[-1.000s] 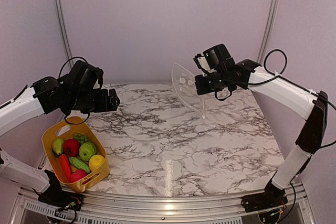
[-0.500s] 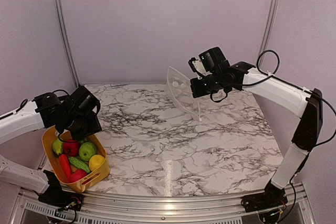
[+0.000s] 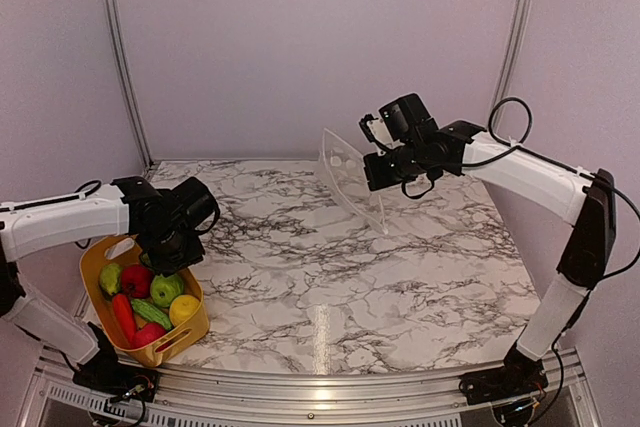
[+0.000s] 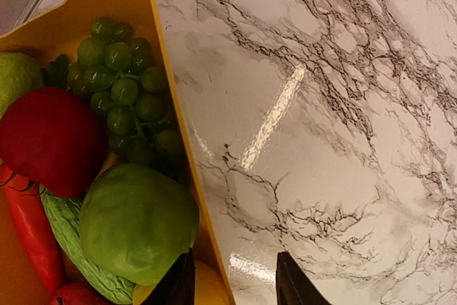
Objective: Place the food in the zip-top bag and seal the zipper
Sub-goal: Move the bin to the center of the board.
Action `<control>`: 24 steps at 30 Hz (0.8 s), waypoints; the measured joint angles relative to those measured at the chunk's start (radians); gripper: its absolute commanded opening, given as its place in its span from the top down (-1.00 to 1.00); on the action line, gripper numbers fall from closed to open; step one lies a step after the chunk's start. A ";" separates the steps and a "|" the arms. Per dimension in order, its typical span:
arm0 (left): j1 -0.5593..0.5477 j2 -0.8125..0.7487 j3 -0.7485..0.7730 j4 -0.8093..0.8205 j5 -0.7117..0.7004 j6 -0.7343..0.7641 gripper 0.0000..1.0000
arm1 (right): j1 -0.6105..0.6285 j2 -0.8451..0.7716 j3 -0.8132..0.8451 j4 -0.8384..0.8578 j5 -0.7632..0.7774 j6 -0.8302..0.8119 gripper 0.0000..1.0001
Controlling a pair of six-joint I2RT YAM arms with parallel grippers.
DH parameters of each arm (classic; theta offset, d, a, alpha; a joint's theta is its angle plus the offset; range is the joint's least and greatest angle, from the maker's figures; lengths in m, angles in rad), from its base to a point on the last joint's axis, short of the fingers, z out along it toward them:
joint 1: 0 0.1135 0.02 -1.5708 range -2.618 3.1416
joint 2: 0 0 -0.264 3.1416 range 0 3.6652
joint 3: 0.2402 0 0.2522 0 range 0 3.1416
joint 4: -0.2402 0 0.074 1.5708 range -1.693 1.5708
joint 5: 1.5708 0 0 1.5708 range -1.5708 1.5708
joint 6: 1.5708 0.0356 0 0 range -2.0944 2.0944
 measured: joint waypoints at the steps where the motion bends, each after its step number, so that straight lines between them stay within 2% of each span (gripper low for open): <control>1: 0.000 0.013 0.006 0.000 0.000 0.003 0.34 | 0.000 -0.003 -0.008 -0.001 0.000 0.000 1.00; 6: 0.000 0.074 0.047 0.002 0.004 0.034 0.69 | 0.000 -0.032 -0.066 -0.003 0.005 0.005 1.00; 13: 0.003 0.186 0.159 0.001 0.027 0.104 1.00 | 0.000 -0.084 -0.101 -0.007 0.033 0.008 1.00; 19: -0.019 0.339 0.333 0.016 0.058 0.196 1.00 | -0.018 -0.101 -0.104 -0.041 0.091 0.008 1.00; 24: -0.091 0.508 0.536 0.031 0.076 0.276 1.00 | -0.116 -0.104 -0.104 -0.076 0.093 0.006 1.00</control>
